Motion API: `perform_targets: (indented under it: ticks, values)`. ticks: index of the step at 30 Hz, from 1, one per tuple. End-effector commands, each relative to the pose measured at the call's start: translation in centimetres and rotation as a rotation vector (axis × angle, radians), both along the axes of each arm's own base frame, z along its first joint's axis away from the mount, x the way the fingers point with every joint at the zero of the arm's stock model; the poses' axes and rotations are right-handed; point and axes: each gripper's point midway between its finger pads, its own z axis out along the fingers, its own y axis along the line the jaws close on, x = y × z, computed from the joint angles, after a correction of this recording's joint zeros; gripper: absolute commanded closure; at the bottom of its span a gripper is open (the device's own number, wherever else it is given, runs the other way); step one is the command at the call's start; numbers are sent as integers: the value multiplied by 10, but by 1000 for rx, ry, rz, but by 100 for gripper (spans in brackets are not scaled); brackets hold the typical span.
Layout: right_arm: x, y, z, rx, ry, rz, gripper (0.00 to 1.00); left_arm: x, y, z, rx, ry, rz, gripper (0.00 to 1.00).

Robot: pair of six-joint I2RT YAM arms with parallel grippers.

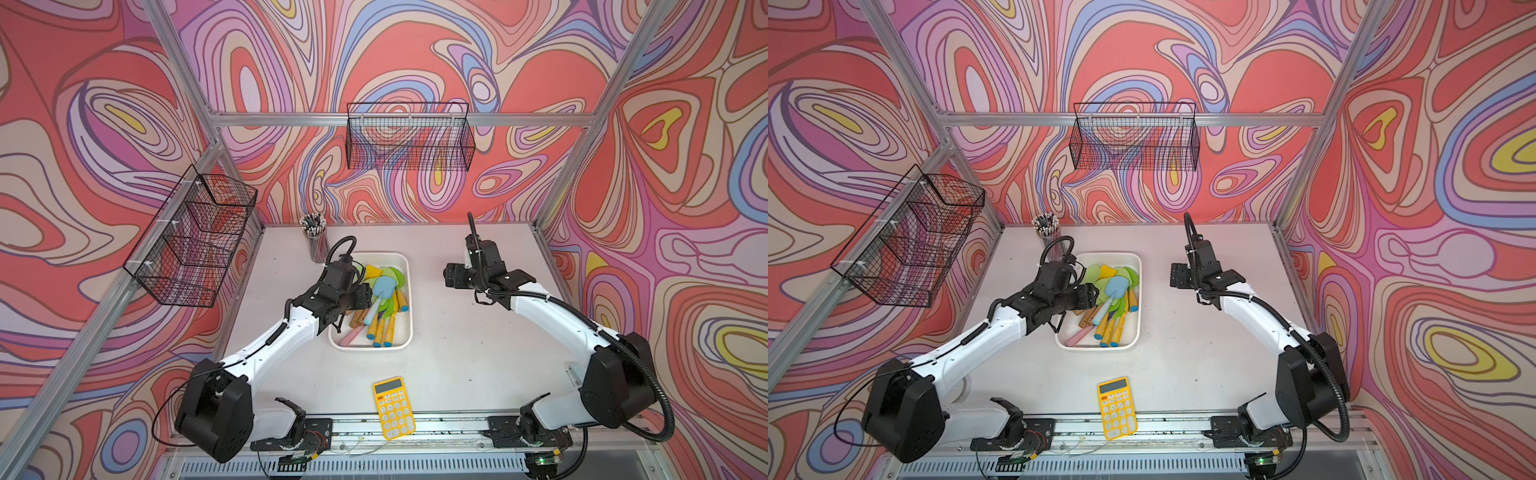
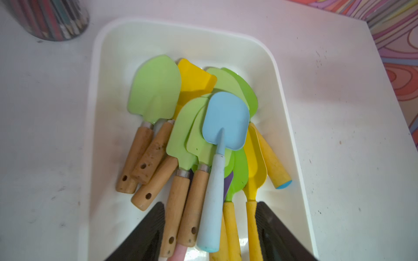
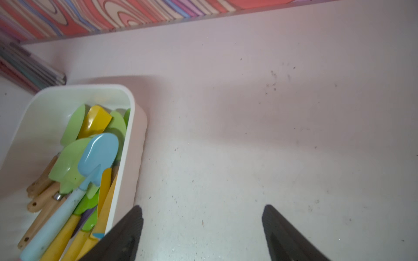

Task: Take the shovel out of the storage box
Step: Pick up the shovel from the storage box.

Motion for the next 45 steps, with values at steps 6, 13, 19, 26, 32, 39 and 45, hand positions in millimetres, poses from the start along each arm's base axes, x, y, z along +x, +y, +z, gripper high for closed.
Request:
perform_targets:
  ticks: [6,13,19,26,32,39,45]
  values:
    - [-34,12,-25,49,87,41,30,-32,-19,-36,21,209,-112,47]
    - [-45,26,-41,80,131,73,37,-33,-20,-56,97,267,-126,55]
    - [-47,30,-44,87,138,80,41,-30,-18,-64,130,273,-119,58]
    - [-50,30,-50,91,148,78,42,-28,-17,-70,149,272,-115,59]
    - [-50,32,-53,95,154,79,44,-23,-15,-73,184,275,-113,61]
    - [-50,33,-55,96,160,82,45,-20,-16,-77,196,286,-115,70]
    - [-50,33,-57,95,164,81,45,-22,-18,-86,200,323,-126,70]
